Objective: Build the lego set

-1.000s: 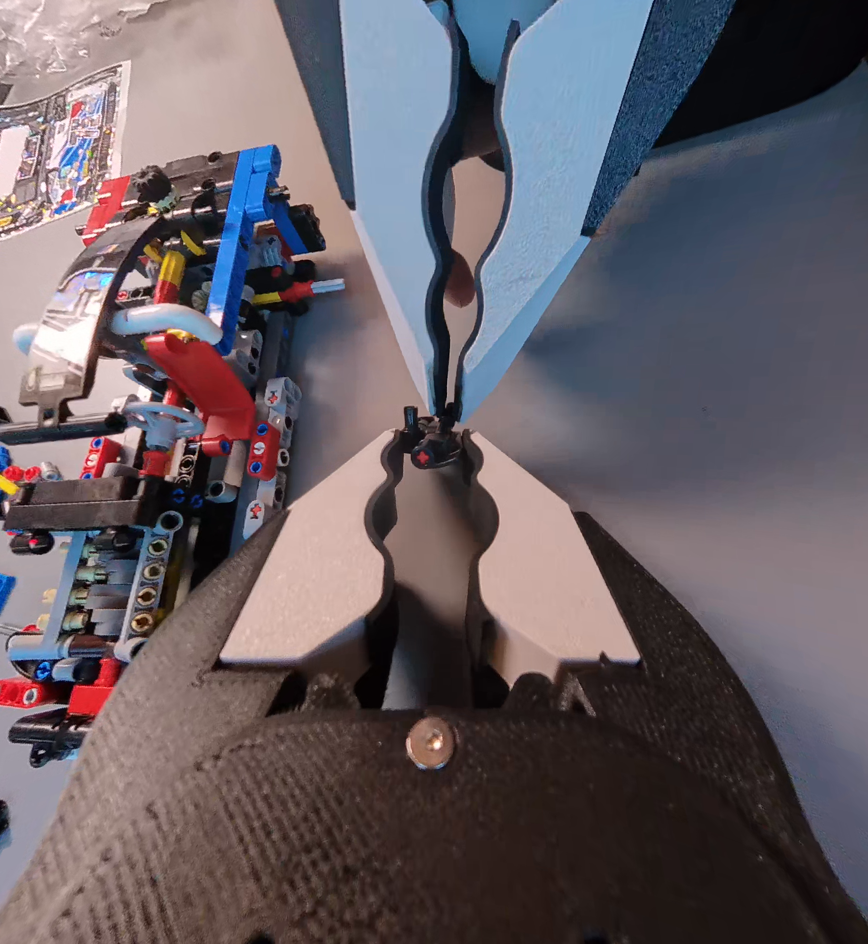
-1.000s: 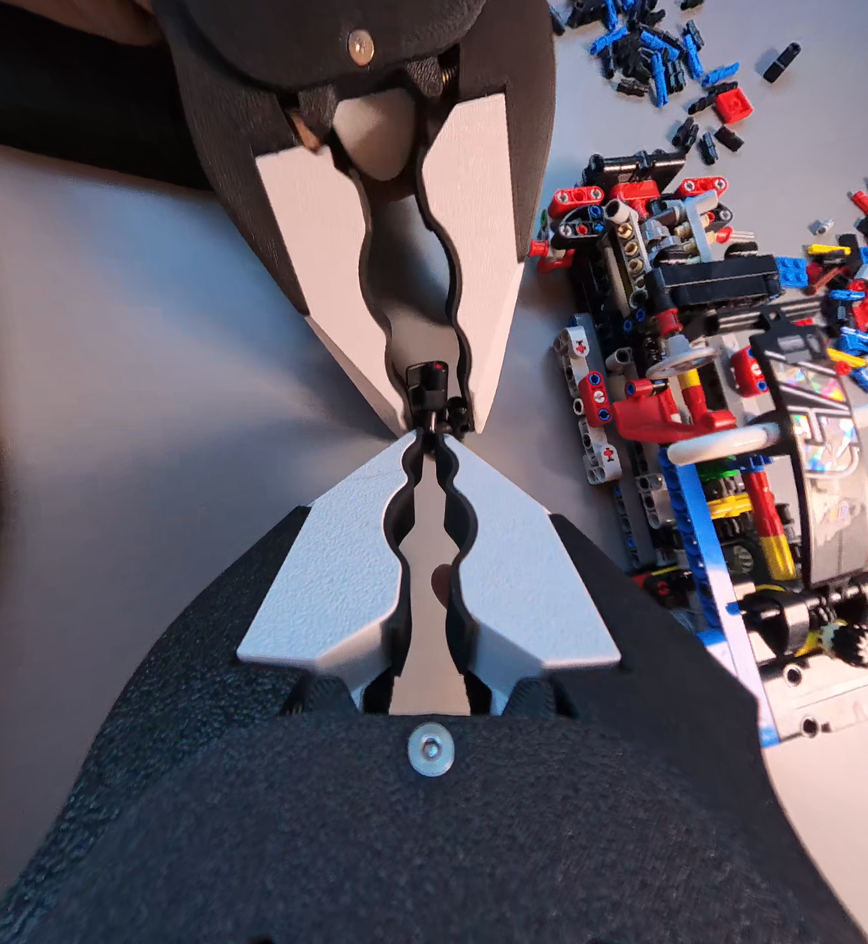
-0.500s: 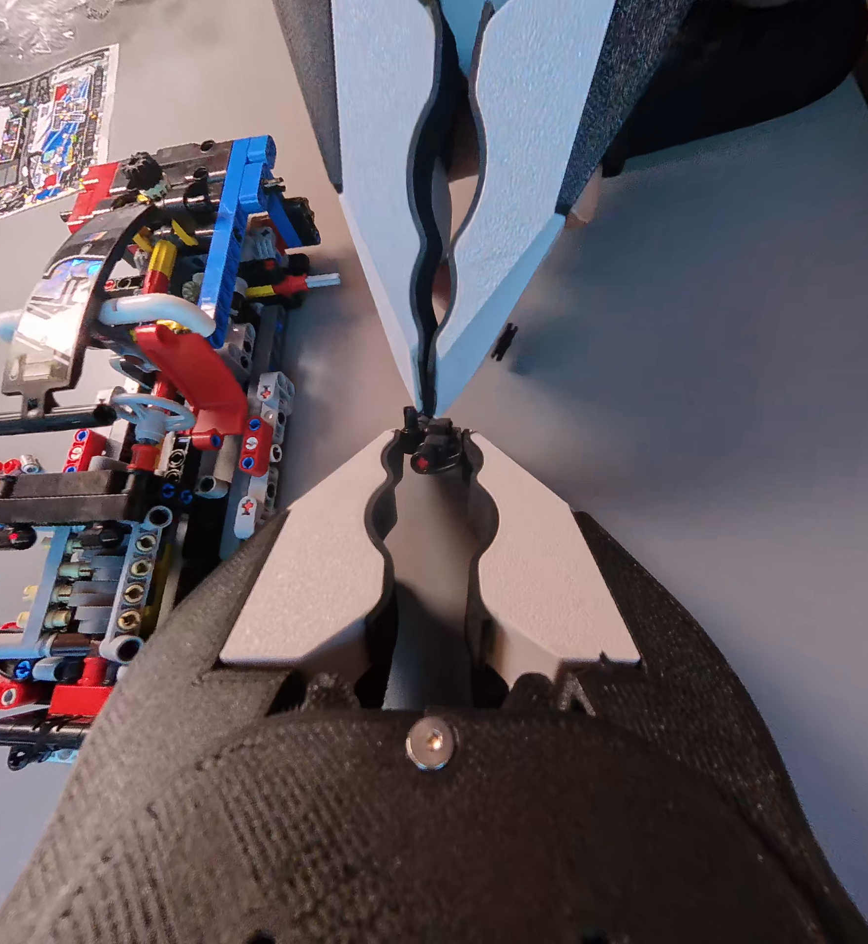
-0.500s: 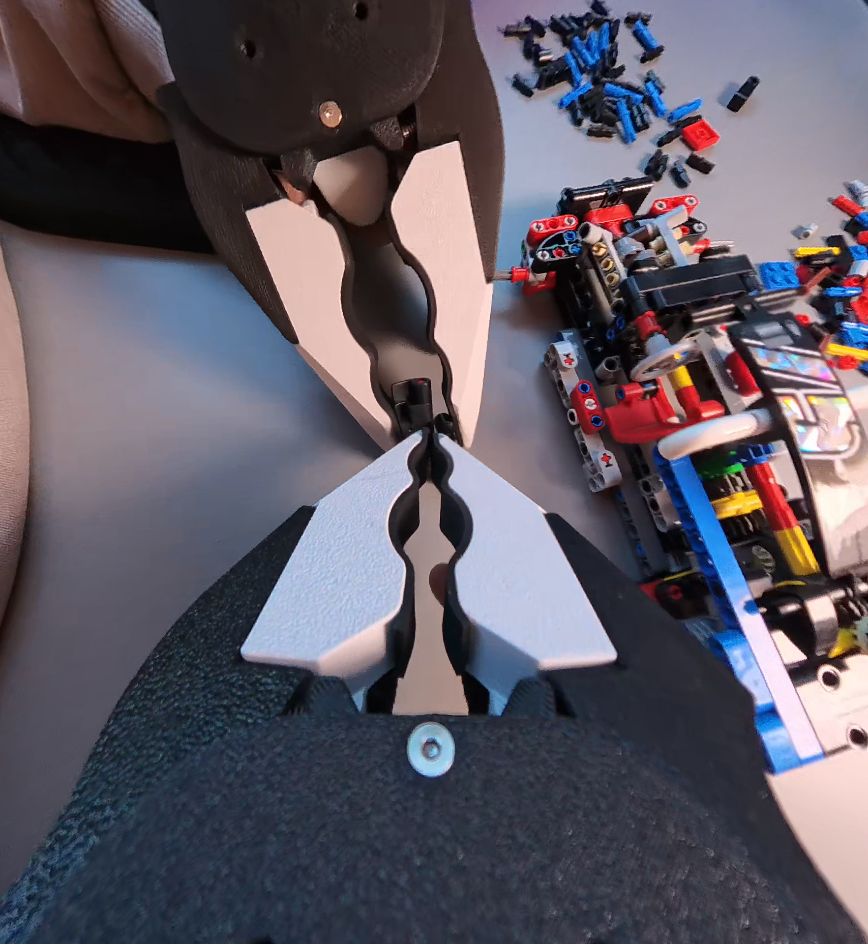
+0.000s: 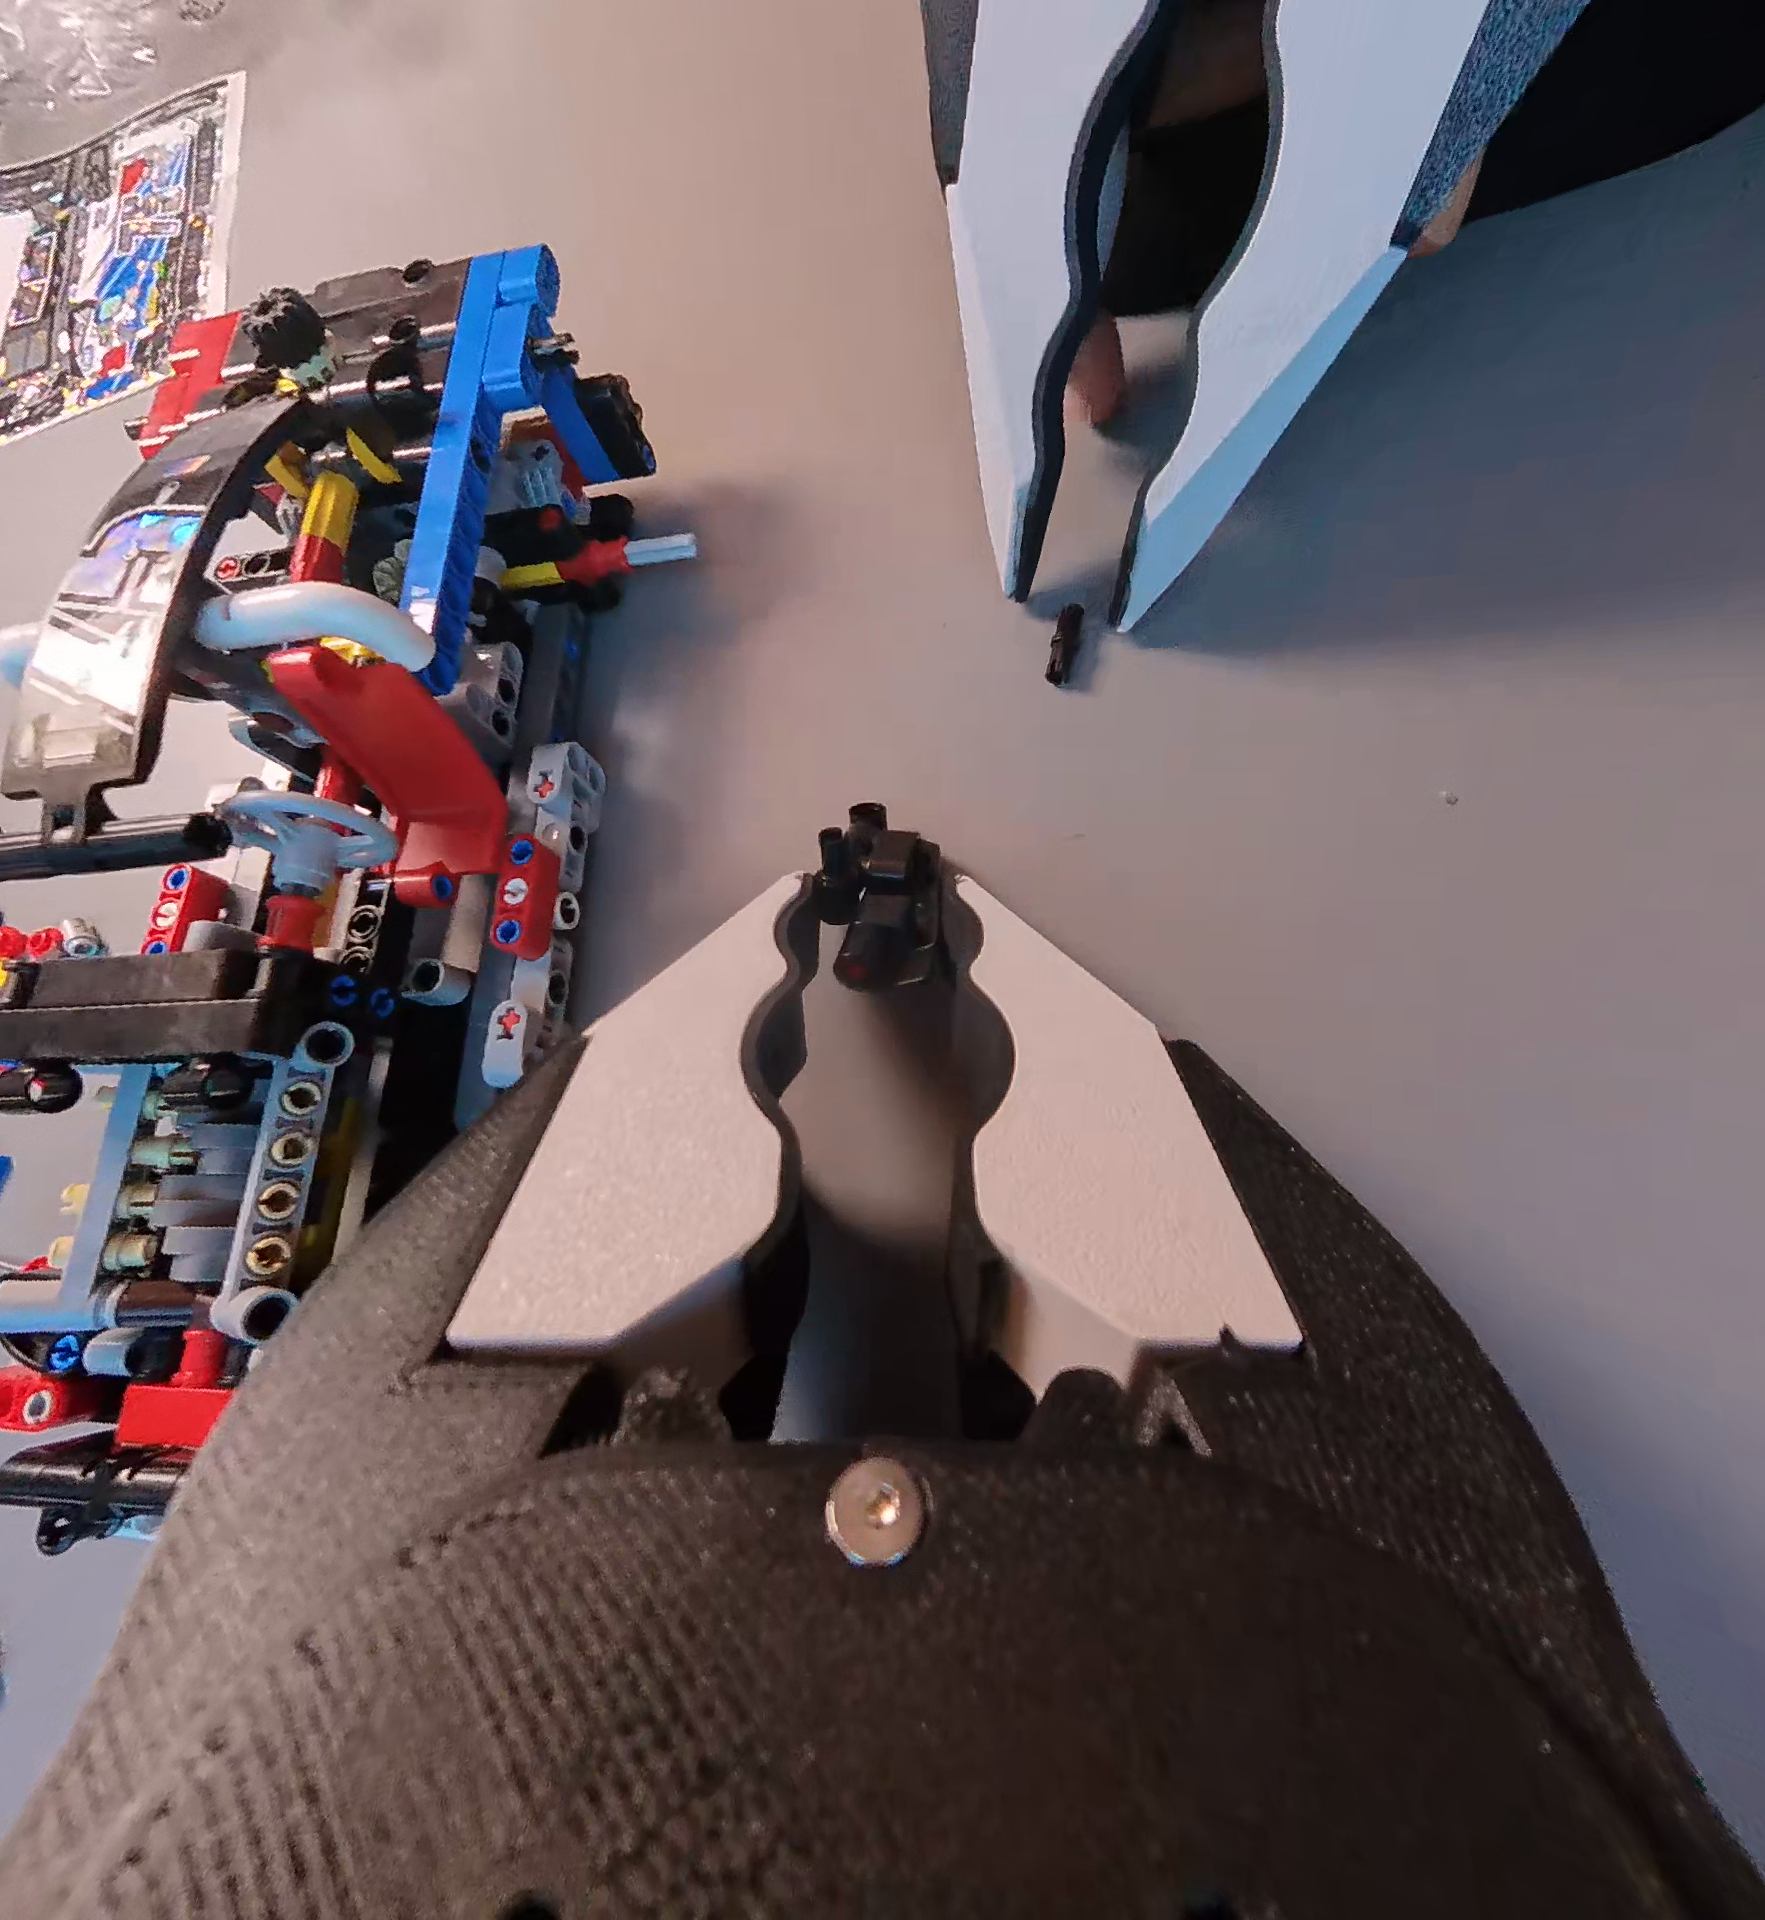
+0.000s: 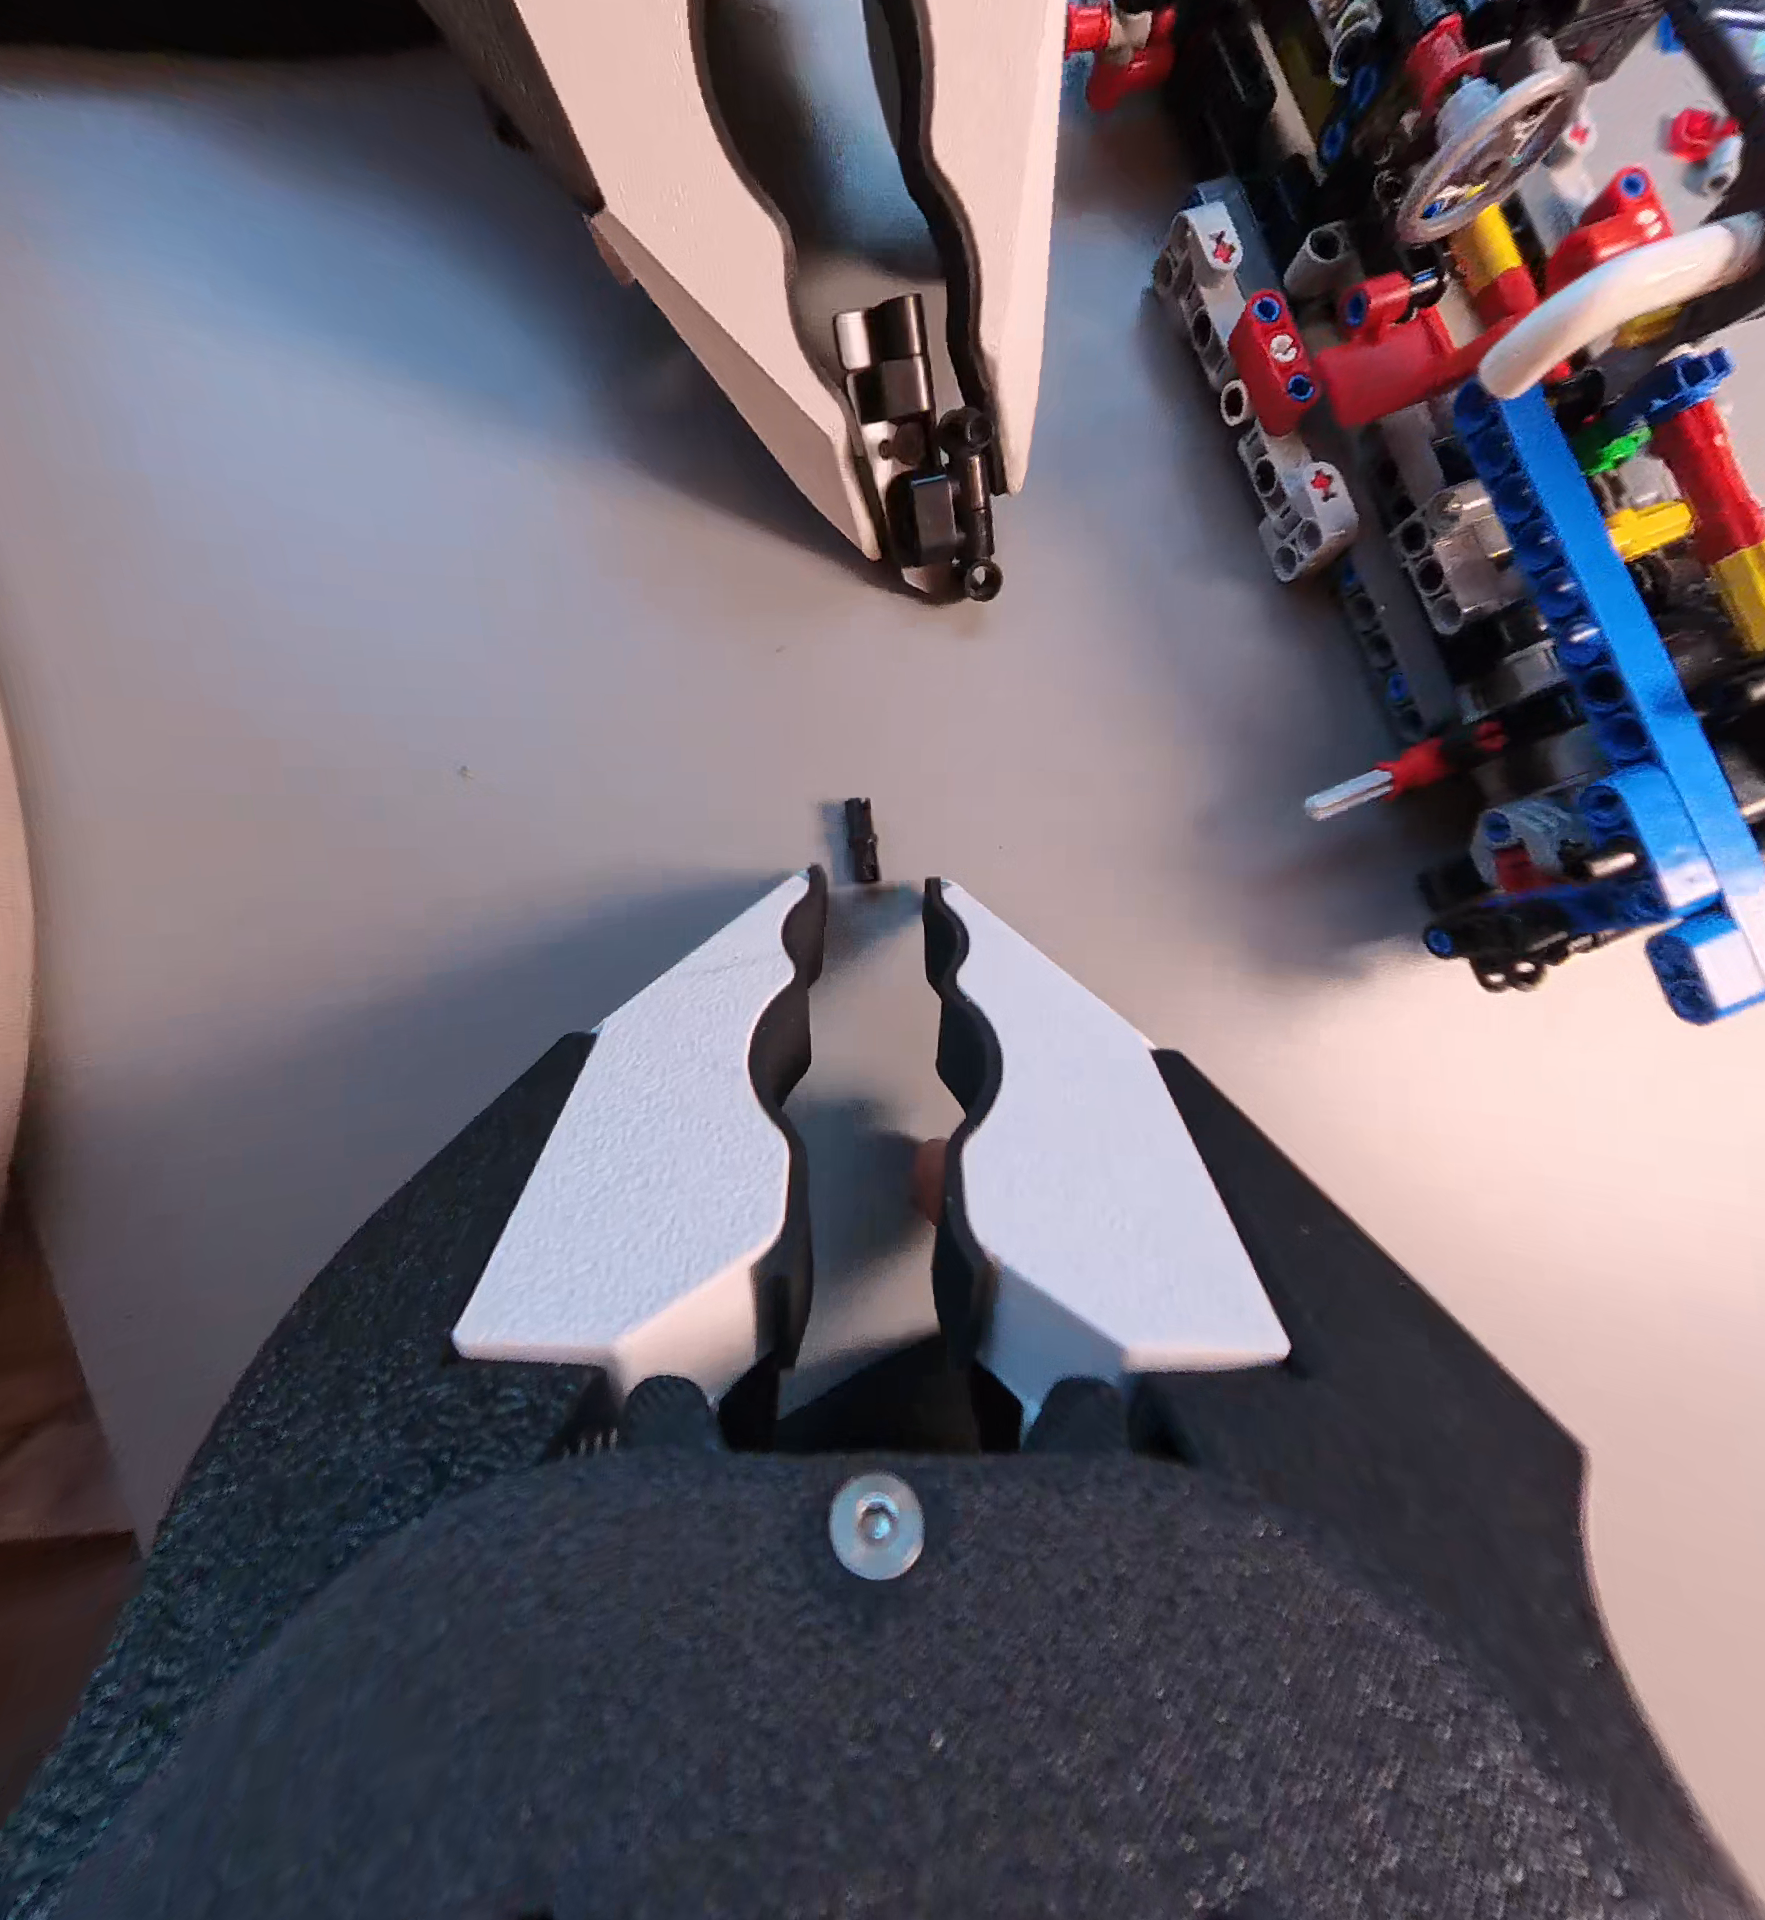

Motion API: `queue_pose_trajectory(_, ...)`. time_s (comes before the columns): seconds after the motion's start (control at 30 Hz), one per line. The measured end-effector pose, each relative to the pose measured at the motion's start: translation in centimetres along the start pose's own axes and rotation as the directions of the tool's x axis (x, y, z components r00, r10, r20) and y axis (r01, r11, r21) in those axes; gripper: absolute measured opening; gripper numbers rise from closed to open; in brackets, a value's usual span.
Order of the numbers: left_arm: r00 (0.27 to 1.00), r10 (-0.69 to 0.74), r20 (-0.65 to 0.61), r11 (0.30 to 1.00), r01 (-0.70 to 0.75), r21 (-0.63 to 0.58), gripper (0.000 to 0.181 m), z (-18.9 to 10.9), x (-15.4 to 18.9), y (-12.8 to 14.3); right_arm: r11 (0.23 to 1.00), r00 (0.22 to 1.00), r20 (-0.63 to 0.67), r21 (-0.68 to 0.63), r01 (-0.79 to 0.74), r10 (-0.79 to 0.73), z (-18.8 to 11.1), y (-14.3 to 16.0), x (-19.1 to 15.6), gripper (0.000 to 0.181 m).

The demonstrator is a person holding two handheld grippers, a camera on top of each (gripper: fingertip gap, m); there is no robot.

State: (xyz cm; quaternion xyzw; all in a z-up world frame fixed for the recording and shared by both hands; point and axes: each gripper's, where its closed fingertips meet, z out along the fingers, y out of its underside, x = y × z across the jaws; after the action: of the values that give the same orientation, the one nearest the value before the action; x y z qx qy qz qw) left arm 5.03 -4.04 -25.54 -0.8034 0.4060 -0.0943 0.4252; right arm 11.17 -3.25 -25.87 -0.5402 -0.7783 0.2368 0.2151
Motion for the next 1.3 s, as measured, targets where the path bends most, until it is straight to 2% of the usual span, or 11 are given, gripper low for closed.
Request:
queue_pose_trajectory(0.17,1.0,0.013,-0.015,1.0,-0.013,-0.002,0.02,-0.1,0.4,-0.1,1.0,0.999,0.033,-0.005,0.026,-0.025,0.6,-0.8,-0.3,0.002)
queue_pose_trajectory(0.47,0.999,0.031,-0.007,0.999,-0.031,-0.013,0.02,0.2,0.7,-0.3,0.993,0.993,-0.01,-0.001,0.121,-0.121,1.8,-3.8,-0.1,0.002)
queue_pose_trajectory(0.7,1.0,0.031,-0.005,0.999,-0.031,-0.015,0.02,0.2,0.8,-0.4,0.991,0.992,0.025,0.054,0.121,-0.122,2.0,-6.2,-0.5,0.002)
queue_pose_trajectory(1.0,1.0,0.023,0.004,1.0,-0.023,-0.02,0.02,0.2,0.5,-0.3,0.993,0.997,0.025,0.096,0.065,-0.068,1.9,-6.7,0.0,0.002)
queue_pose_trajectory(1.13,1.0,0.027,0.006,0.999,-0.027,-0.023,0.02,0.2,0.6,-0.3,0.995,0.994,0.033,0.023,0.102,-0.103,2.1,-5.7,0.0,0.002)
queue_pose_trajectory(1.3,0.998,0.059,0.019,0.998,-0.059,-0.035,0.02,0.2,0.7,-0.4,0.993,0.993,0.03,0.001,0.115,-0.115,2.2,-6.1,-0.1,0.002)
